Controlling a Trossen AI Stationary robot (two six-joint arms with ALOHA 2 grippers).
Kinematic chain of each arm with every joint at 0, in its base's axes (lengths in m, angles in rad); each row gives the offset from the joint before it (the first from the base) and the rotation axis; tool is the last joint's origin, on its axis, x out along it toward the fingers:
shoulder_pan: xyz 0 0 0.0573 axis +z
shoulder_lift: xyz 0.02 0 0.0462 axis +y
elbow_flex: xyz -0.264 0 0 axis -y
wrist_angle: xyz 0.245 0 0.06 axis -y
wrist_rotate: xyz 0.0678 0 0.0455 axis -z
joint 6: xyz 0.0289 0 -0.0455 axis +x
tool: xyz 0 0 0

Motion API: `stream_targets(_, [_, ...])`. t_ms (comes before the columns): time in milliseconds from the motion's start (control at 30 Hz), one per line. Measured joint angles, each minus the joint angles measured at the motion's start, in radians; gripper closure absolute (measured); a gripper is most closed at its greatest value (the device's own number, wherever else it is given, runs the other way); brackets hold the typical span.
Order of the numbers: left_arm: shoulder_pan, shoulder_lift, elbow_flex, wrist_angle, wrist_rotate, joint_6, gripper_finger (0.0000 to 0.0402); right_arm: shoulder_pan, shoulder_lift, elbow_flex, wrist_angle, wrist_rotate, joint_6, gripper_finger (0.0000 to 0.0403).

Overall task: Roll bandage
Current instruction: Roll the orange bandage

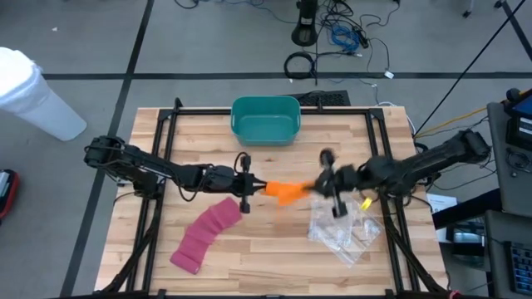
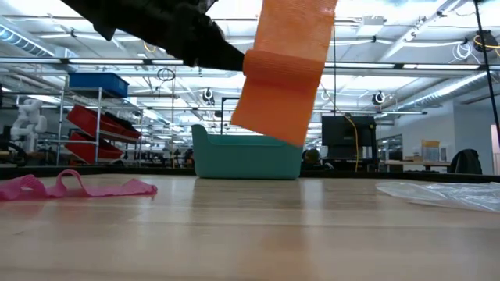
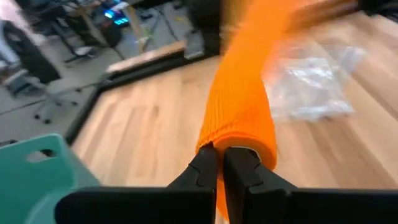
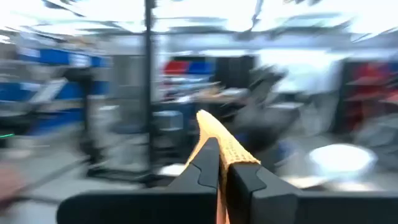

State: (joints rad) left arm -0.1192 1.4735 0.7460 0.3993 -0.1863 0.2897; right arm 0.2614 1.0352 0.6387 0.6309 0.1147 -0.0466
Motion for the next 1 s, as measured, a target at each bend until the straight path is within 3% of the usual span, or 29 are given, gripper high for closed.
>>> stream_targets(100, [-0.006, 0.008, 0.0, -0.002, 0.063, 0.012, 0.0398, -0.049, -0.078, 0.08, -0.213, 0.15, -0.078, 0.0403])
stream_targets(200, [-0.018, 0.008, 0.0, 0.005, 0.127, 0.04, 0.0398, -0.111, -0.117, 0.123, -0.404, 0.26, -0.054, 0.0403])
stream_targets(300, [-0.037, 0.008, 0.0, 0.027, 0.156, 0.07, 0.0398, -0.161, -0.125, 0.127, -0.551, 0.271, 0.038, 0.0398])
stream_targets(400, [-0.054, 0.008, 0.0, 0.095, 0.161, 0.107, 0.0398, -0.184, -0.11, 0.127, -0.661, 0.205, 0.105, 0.0372])
stream_targets(633, [-0.06, 0.007, 0.0, 0.259, 0.159, 0.118, 0.0398, -0.169, -0.073, 0.126, -0.732, 0.145, 0.084, 0.0259])
stream_targets(733, [-0.06, 0.007, 0.0, 0.302, 0.144, 0.116, 0.0398, -0.154, -0.073, 0.125, -0.791, 0.247, 0.053, 0.0225])
stream_targets(833, [-0.061, -0.009, 0.0, 0.299, 0.085, 0.111, 0.0398, -0.139, -0.081, 0.083, -0.779, 0.324, 0.022, 0.0211])
stream_targets(1000, [-0.053, -0.051, 0.0, 0.283, 0.038, 0.082, 0.0398, -0.139, -0.11, -0.021, -0.699, 0.329, 0.056, 0.0211])
